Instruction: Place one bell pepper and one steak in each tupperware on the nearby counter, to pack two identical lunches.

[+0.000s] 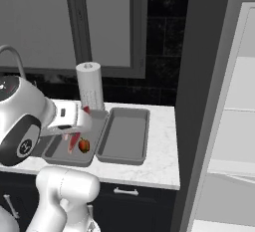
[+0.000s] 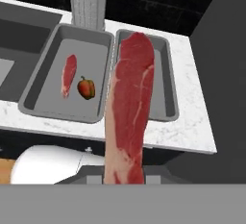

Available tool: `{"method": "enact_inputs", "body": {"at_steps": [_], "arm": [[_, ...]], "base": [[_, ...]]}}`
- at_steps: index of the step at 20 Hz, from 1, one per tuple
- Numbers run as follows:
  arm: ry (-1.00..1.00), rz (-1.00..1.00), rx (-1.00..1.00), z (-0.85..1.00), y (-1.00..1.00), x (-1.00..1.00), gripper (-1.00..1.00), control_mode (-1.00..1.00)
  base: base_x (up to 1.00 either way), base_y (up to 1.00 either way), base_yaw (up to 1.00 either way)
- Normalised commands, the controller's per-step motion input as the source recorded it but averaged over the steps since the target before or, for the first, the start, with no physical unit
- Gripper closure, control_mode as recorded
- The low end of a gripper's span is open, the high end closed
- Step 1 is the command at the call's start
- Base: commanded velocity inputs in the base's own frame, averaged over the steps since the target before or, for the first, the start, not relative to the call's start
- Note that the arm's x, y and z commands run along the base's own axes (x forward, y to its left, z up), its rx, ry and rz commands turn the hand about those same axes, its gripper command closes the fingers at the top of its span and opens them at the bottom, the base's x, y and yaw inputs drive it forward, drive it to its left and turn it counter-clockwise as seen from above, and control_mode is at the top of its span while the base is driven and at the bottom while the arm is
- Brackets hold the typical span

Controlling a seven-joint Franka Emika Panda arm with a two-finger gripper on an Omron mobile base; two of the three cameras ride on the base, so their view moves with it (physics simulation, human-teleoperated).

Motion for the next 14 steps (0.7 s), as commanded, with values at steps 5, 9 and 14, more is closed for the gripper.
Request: {"method": "enact_inputs", "body": {"at_steps": [5,9,14], "arm": [[0.01,0.00,0.00,-0.27,-0.38,0.74,1.00,-1.00],[0.00,0.00,-0.05,-0.66,-0.02,0.48,1.00,-1.00],[0.00,0.00,-0.08,-0.79,0.00,0.41,1.00,-1.00]], "base": [[0.00,0.00,0.00],[0.00,0.00,0.00],[0.00,0.00,0.00]]}}
